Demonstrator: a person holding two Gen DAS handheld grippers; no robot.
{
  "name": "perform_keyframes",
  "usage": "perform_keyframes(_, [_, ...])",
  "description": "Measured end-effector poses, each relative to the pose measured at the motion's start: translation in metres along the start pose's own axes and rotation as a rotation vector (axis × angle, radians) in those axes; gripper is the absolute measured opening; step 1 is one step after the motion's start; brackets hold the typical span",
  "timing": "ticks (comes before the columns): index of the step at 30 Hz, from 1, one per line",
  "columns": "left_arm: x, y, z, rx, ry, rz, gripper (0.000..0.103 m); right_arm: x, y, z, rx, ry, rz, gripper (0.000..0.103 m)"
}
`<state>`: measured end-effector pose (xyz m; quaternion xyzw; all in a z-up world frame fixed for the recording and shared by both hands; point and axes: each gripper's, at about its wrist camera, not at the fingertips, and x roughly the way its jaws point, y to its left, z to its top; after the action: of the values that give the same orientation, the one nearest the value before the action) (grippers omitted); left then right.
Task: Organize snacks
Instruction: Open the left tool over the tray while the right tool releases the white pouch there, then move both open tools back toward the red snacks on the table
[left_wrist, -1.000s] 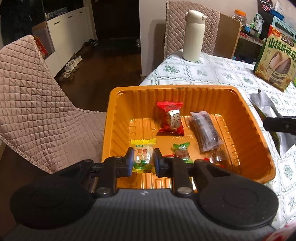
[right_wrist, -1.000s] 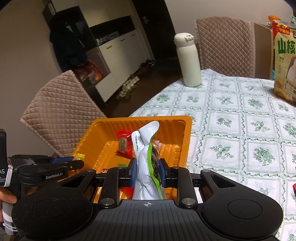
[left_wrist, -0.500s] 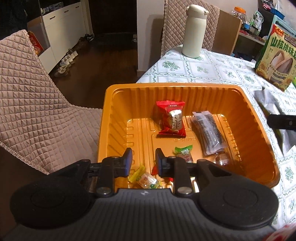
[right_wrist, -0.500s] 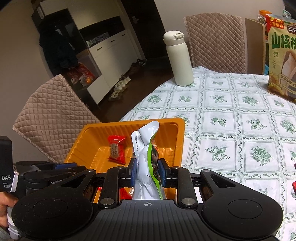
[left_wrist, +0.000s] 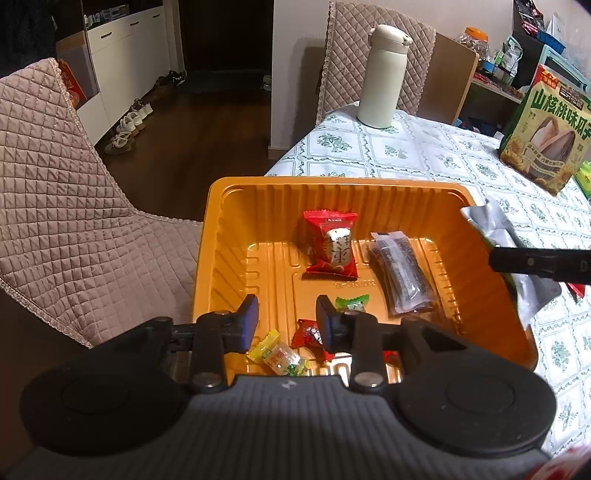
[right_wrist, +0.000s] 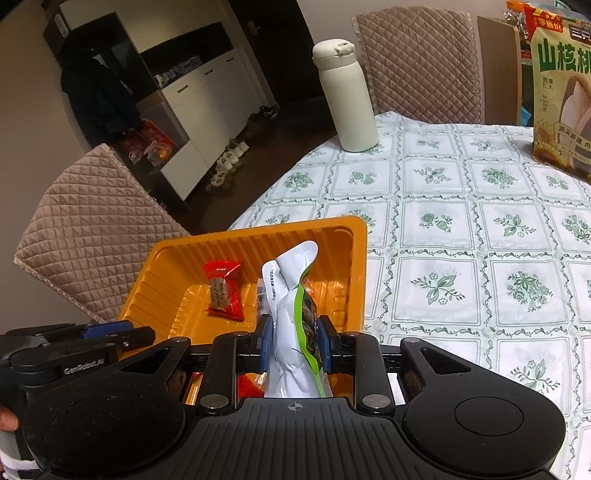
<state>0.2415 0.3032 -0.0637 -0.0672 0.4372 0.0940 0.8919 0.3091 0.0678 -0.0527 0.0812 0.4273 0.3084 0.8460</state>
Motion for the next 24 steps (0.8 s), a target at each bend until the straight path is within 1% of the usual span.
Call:
perform_keyframes(3, [-0.002, -0.001, 0.0, -0.002, 0.001, -0.003, 0.032, 0.001, 0.0, 0.001, 0.004, -0.02, -0.013, 0.025])
perform_keyframes(5, [-0.003, -0.001, 0.0, -0.005, 0.001, -0.004, 0.035, 0.001, 0.001, 0.002, 0.012, -0.031, -0.003, 0.026])
perform_keyframes(7, [-0.005, -0.002, 0.0, -0.008, -0.002, -0.007, 0.037, 0.0, 0.001, 0.003, 0.013, -0.033, -0.012, 0.026])
perform_keyframes(14, [-0.018, -0.01, -0.002, -0.019, -0.008, -0.04, 0.043, -0.007, 0.0, -0.003, -0.001, -0.005, 0.001, 0.028])
perform_keyframes(17, [-0.026, -0.014, -0.004, -0.019, -0.013, -0.043, 0.045, -0.014, 0.0, -0.007, -0.005, -0.002, 0.014, 0.028])
perform_keyframes(18, [-0.028, -0.015, -0.005, -0.022, -0.013, -0.043, 0.047, -0.017, 0.0, -0.008, -0.007, -0.001, 0.016, 0.029])
perform_keyframes(19, [-0.031, -0.016, -0.006, -0.027, -0.011, -0.042, 0.049, -0.02, 0.0, -0.01, -0.008, 0.001, 0.017, 0.031])
perform_keyframes(20, [-0.033, -0.017, -0.007, -0.032, -0.01, -0.042, 0.049, -0.022, -0.001, -0.011, -0.007, 0.002, 0.018, 0.035])
perform_keyframes(21, [-0.036, -0.018, -0.008, -0.036, -0.009, -0.042, 0.049, -0.025, -0.002, -0.013, -0.003, 0.002, 0.02, 0.043])
perform_keyframes(22, [-0.04, -0.019, -0.009, -0.04, -0.009, -0.042, 0.05, -0.029, -0.003, -0.014, 0.004, -0.002, 0.022, 0.047])
perform_keyframes(24, [-0.045, -0.022, -0.013, -0.044, -0.007, -0.04, 0.053, -0.037, -0.005, -0.018, 0.016, -0.012, 0.023, 0.059])
